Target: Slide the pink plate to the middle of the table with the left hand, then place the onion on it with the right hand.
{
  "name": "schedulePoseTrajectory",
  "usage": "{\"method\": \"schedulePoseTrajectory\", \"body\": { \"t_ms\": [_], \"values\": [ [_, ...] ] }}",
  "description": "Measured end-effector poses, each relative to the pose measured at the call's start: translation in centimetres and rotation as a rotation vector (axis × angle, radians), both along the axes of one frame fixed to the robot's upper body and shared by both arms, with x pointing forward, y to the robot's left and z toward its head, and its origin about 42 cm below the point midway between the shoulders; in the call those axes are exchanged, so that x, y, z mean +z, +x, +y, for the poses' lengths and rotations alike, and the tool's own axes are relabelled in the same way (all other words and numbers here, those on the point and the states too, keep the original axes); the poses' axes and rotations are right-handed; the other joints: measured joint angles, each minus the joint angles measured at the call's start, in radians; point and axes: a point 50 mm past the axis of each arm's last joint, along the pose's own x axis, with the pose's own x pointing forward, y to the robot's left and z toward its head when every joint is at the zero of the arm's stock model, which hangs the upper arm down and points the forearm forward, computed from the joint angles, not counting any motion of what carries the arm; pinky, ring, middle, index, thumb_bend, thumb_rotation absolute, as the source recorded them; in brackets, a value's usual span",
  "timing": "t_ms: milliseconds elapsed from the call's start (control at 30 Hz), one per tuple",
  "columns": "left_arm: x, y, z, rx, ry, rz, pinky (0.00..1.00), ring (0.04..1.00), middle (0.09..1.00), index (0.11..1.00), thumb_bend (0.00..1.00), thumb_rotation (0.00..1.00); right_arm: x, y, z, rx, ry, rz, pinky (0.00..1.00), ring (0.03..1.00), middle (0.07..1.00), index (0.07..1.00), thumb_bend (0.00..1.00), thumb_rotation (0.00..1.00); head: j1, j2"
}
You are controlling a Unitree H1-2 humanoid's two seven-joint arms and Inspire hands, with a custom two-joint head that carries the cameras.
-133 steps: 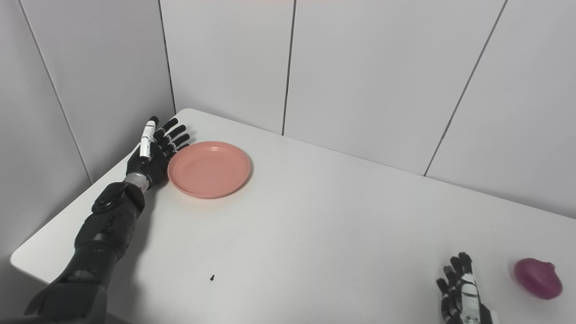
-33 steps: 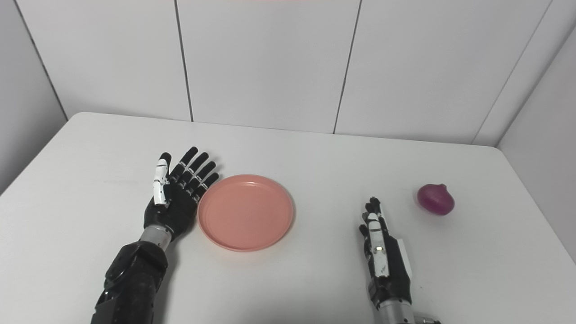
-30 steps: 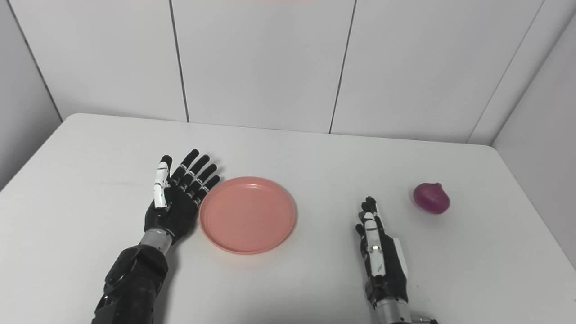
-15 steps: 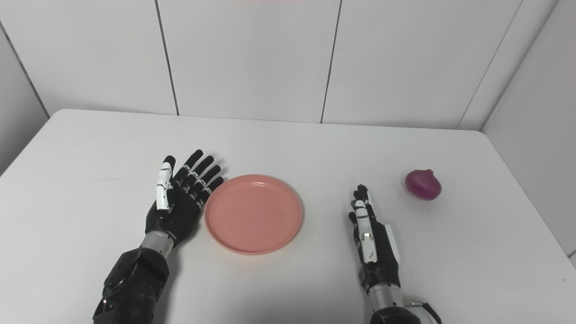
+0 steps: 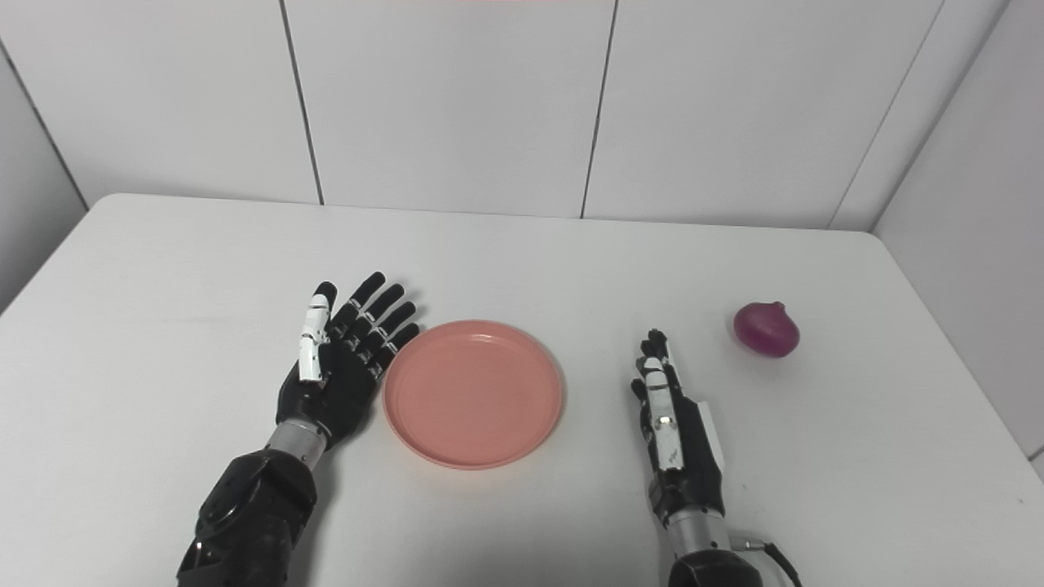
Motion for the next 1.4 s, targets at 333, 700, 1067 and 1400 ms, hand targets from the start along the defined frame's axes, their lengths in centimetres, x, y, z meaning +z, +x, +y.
{"method": "schedulePoseTrajectory", "body": {
  "t_ms": [333,700,1067,1400],
  "values": [
    [-0.4,0.0,0.8,0.017,-0.013,-0.013,0.88,0.877,0.891,0.883,0.4,1.0,0.9,0.4,-0.6,-0.023,-0.049,-0.033,0.99,0.97,0.989,0.996,0.45,0.93,-0.037,0.005],
    [-0.8,0.1,1.5,0.044,-0.031,-0.023,0.88,0.874,0.885,0.874,0.39,1.0,5.8,1.6,-2.5,-0.118,-0.314,-0.16,0.91,0.934,0.964,0.959,0.65,0.75,-0.061,0.003],
    [-1.0,0.2,1.6,0.049,-0.036,-0.025,0.88,0.875,0.885,0.871,0.39,1.0,8.9,2.4,-4.8,-0.188,-0.536,-0.213,0.84,0.907,0.923,0.93,0.7,0.79,-0.086,-0.003],
    [-1.3,0.5,1.9,0.036,-0.05,-0.025,0.89,0.879,0.887,0.876,0.38,1.0,11.8,3.3,-7.5,-0.302,-0.773,-0.19,0.73,0.835,0.897,0.931,0.74,0.54,-0.101,-0.005]
  ]
}}
